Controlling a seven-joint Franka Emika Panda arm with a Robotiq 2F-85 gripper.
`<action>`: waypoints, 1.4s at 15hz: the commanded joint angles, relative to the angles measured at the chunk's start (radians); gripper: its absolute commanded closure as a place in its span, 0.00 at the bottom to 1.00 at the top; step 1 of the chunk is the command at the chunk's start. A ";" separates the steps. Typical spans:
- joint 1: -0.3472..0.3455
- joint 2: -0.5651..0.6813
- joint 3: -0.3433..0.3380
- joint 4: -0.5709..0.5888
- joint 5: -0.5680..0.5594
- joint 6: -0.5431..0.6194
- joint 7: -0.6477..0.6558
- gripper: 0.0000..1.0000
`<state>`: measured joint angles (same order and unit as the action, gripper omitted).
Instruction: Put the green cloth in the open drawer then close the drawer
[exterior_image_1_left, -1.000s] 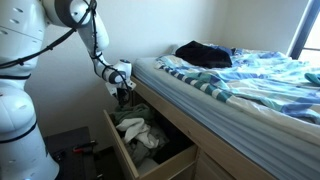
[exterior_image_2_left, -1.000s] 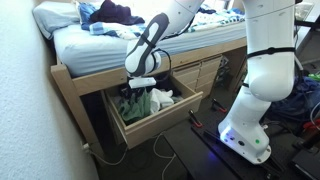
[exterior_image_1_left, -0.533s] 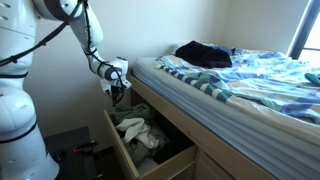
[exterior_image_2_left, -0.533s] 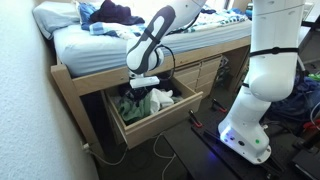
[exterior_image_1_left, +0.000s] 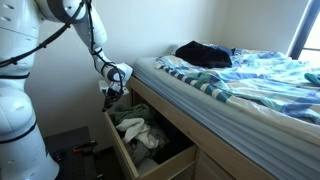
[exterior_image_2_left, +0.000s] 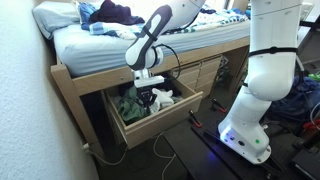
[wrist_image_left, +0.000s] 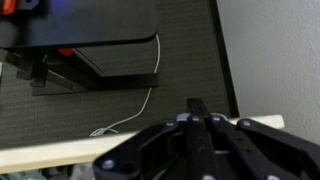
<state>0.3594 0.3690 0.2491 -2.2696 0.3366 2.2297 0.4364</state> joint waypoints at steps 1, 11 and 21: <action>-0.053 0.083 0.006 0.070 0.033 -0.120 -0.097 1.00; -0.121 0.324 -0.045 0.232 0.005 -0.400 -0.243 1.00; -0.078 0.340 -0.060 0.220 -0.127 -0.342 -0.255 1.00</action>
<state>0.2582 0.7184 0.2039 -2.0367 0.2506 1.8612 0.2005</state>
